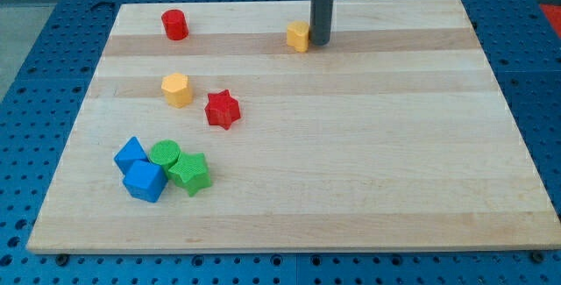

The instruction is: Push the yellow heart slightly up

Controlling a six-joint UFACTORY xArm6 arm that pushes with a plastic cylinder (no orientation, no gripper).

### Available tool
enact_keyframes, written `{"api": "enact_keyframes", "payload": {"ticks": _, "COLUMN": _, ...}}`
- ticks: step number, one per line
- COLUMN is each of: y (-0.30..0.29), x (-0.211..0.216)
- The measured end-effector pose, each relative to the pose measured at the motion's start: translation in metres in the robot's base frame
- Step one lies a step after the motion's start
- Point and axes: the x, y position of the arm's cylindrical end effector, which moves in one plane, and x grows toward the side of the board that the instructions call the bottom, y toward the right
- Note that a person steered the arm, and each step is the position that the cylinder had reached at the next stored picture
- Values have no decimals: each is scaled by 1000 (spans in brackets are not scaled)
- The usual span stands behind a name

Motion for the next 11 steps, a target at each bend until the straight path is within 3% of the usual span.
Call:
{"api": "enact_keyframes", "payload": {"ticks": 2, "y": -16, "x": -13}}
{"api": "enact_keyframes", "payload": {"ticks": 4, "y": 15, "x": 59}}
{"api": "enact_keyframes", "payload": {"ticks": 5, "y": -35, "x": 60}}
{"api": "enact_keyframes", "payload": {"ticks": 7, "y": -57, "x": 2}}
{"api": "enact_keyframes", "payload": {"ticks": 11, "y": -24, "x": -32}}
